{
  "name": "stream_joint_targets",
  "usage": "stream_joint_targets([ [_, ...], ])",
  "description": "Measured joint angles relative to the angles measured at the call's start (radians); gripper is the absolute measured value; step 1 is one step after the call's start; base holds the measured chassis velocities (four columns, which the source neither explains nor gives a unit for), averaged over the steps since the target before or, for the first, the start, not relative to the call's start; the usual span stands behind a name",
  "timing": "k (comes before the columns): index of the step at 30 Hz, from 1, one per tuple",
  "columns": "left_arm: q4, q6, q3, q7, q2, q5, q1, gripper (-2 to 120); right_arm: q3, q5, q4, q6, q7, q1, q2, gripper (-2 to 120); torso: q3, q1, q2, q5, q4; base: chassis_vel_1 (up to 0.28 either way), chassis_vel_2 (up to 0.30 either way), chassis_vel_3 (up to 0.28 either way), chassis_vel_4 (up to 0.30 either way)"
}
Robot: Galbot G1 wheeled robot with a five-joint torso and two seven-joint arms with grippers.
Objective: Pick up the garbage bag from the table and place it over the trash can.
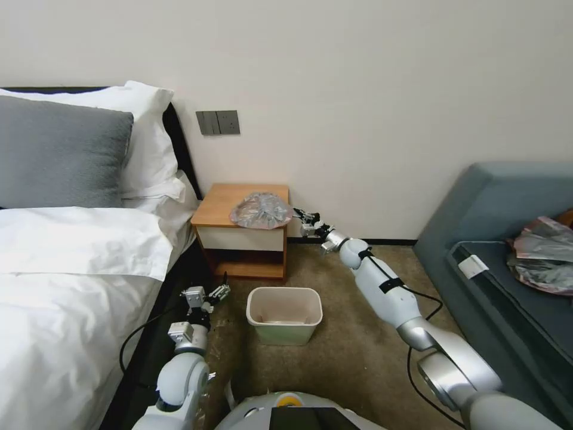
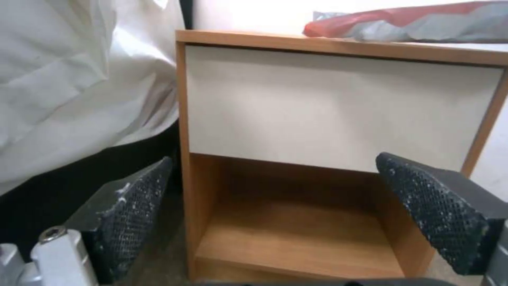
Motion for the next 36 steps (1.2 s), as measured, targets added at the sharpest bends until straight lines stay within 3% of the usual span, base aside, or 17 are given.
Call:
stream_joint_targets([
  [16,0.000,0.003,-0.022,-0.011,-0.011,-0.029,-0.018,99,0.050,0.136,0.323,-0.108,-0.030,-0.186,-0.088,0,0.000,0.000,0.000,0.0000,-0.0001,0.000,0.000,0.000,0.000],
  [20,-0.024,0.011,-0.065,-0.013,-0.017,-0.064,-0.028,99,0.064,0.145,0.406,-0.112,-0.033,-0.252,-0.111,0,0.000,0.000,0.000,0.0000,0.0000,0.000,0.000,0.000,0.000],
  [26,-0.053,0.019,-0.126,-0.014,-0.009,-0.103,-0.038,99,0.088,0.153,0.483,-0.123,-0.040,-0.351,-0.128,0,0.000,0.000,0.000,-0.0002,0.0000,0.000,0.000,0.000,0.000],
  [36,-0.062,0.019,-0.146,-0.021,-0.004,-0.115,-0.033,99,0.129,0.135,0.553,-0.105,-0.038,-0.525,-0.136,0,0.000,0.000,0.000,-0.0001,0.0001,0.000,0.000,0.000,0.000],
])
